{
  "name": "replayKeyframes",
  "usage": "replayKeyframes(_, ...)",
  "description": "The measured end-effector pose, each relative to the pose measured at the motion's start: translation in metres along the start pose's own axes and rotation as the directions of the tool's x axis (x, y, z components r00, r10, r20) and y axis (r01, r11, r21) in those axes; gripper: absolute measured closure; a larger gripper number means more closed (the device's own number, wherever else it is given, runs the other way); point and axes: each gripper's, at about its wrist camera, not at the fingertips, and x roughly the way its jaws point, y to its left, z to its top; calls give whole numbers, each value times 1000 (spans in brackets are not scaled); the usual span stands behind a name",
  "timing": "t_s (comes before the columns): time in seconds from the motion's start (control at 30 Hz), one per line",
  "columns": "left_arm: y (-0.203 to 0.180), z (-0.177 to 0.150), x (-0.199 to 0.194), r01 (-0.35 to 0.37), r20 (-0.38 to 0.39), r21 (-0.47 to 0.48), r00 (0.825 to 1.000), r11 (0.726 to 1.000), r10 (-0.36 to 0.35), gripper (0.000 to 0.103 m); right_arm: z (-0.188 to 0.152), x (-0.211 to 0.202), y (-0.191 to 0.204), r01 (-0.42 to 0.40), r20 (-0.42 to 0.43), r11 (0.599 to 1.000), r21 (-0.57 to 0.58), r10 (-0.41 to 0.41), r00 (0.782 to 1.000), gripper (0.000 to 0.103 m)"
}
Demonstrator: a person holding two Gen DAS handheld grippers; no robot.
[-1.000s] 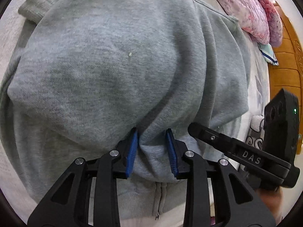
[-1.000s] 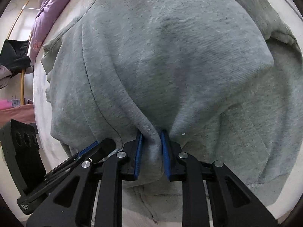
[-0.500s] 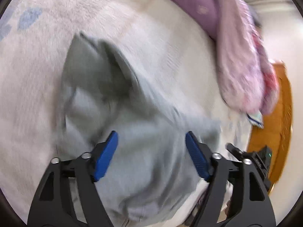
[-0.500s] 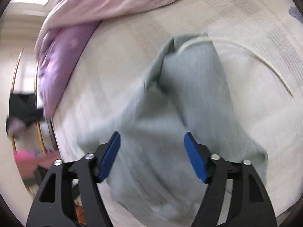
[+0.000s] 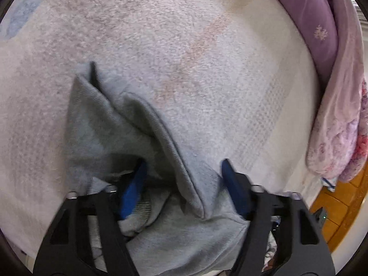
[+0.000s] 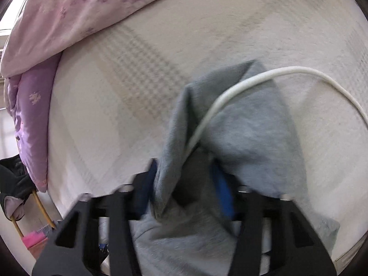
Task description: Fold large clothes
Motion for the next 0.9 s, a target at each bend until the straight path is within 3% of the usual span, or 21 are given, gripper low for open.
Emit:
replayKeyframes(0.03, 0, 0, -2, -11, 18, 18, 1000, 1000, 11, 81, -1, -1, -2, -13, 3, 1000, -10, 13, 1000, 85)
replayKeyframes(0.07, 1, 0, -5, 3, 29, 31, 1000, 1000, -4, 90, -2, -3, -4, -52, 4, 998, -24, 52, 999, 95)
replayKeyframes(0.13, 4, -4, -11, 24, 42, 36, 999, 999, -26, 97, -7, -9, -7, -66, 2, 996, -62, 66, 998, 100)
replayKeyframes(0.37, 12, -36, -73, 109, 112, 112, 986, 988, -121, 98, -42, -66, -4, -147, 72, 975, -168, 161, 984, 100)
replayKeyframes(0.5, 23, -85, -119, 128, 163, 168, 974, 977, -155, 98, -70, -112, -11, -207, 97, 955, -214, 232, 968, 100)
replayKeyframes(0.67, 50, -158, -147, 142, 174, 189, 969, 972, -175, 98, -127, -157, -52, -272, 85, 937, -218, 296, 952, 100)
replayKeyframes(0.9, 120, -254, -144, 115, 125, 152, 983, 982, -134, 99, -213, -164, -127, -249, 30, 961, -119, 254, 967, 100)
